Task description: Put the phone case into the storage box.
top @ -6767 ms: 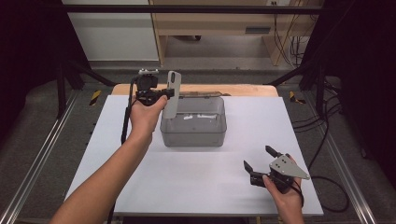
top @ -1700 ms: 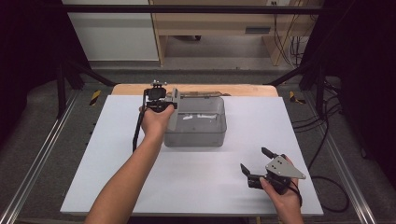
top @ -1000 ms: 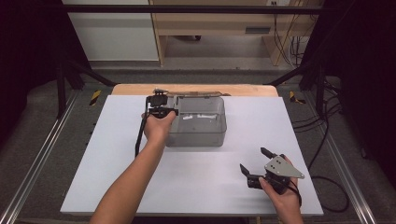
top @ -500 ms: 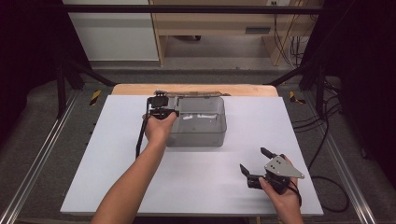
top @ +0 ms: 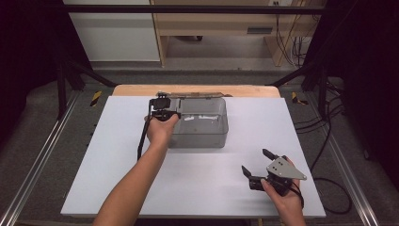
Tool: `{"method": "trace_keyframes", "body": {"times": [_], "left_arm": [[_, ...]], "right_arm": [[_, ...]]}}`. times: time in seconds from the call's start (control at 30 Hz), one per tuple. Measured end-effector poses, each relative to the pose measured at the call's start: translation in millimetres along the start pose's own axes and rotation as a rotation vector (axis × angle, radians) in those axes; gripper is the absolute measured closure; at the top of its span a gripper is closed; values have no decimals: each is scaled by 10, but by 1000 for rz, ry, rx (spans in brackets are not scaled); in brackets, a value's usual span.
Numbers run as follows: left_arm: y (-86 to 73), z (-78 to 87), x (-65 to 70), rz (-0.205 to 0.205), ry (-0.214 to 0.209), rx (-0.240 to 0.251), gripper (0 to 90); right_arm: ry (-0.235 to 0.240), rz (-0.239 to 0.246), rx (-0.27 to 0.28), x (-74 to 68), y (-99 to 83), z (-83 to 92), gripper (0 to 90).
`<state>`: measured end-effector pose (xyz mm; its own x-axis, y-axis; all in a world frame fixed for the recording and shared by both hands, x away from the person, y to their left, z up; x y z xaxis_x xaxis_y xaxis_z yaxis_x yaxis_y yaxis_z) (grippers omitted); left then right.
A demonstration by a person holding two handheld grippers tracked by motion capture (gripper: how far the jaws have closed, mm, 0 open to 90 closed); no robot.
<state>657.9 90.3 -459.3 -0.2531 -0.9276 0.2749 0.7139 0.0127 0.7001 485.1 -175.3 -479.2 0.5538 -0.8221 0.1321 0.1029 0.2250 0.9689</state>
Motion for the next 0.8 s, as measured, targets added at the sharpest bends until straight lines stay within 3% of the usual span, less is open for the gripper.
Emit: {"method": "trace_keyframes", "body": {"times": [0.8], "left_arm": [[-58, -70, 2, 9, -3, -26, 808]], "right_arm": [[4, 7, -7, -8, -11, -4, 80]]}}
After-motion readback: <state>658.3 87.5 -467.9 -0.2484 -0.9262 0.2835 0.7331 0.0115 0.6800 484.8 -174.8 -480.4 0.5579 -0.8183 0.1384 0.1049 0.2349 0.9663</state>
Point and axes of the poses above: each handheld gripper's, and its own axes: z roughly backward along the jaws, y roughly out of its top, x roughly to its right, the point moved 10 cm from there along -z, roughly forward along the jaws, and after that the axes turned 5 degrees about x, right-handed, at the moved point
